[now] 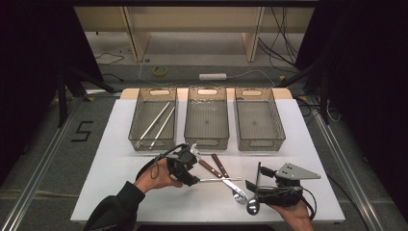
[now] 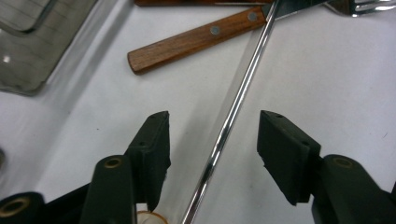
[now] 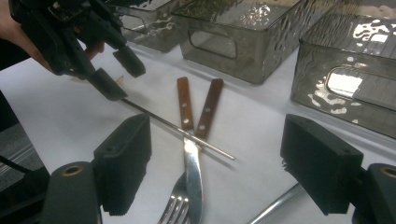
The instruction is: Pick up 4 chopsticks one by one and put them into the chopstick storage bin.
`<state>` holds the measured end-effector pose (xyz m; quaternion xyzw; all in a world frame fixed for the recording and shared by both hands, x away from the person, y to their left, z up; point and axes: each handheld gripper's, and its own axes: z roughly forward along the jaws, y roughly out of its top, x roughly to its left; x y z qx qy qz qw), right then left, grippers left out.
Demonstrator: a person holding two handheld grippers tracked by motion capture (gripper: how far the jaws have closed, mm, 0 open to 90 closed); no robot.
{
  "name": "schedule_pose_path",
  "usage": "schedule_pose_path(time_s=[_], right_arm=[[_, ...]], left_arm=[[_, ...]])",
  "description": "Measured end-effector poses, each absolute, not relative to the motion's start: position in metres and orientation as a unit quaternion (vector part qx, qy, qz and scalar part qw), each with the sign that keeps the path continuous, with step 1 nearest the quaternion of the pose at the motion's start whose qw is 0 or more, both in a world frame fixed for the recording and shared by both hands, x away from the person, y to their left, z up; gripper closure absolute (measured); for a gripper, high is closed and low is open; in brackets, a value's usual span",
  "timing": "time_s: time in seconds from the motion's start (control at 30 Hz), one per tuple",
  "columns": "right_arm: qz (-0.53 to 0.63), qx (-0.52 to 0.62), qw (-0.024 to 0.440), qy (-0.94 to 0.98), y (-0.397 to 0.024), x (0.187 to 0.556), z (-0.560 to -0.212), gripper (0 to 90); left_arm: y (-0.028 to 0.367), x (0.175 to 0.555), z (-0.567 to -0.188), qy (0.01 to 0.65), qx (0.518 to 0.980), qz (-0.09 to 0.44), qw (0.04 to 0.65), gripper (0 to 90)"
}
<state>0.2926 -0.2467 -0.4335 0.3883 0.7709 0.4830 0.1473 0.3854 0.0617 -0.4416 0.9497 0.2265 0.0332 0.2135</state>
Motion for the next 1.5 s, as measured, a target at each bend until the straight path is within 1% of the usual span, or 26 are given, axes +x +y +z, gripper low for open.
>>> schedule_pose_path(time_s=[0.53,0.97,1.5], right_arm=[[0.483,0.388,0.146,0.771,-0.247,0.293,-0.434,25.8],[0.482,0.389,0.146,0.771,-0.247,0.293,-0.434,25.8],[0.480,0.388,0.145,0.773,-0.246,0.294,-0.435,25.9]], left_arm=[[0.050,0.383,-0.457,0.199,0.962,0.028,0.182,63.7],[0.046,0.381,-0.462,0.182,0.968,0.030,0.169,74.9],[0.044,0.378,-0.462,0.137,0.977,0.036,0.161,81.1]])
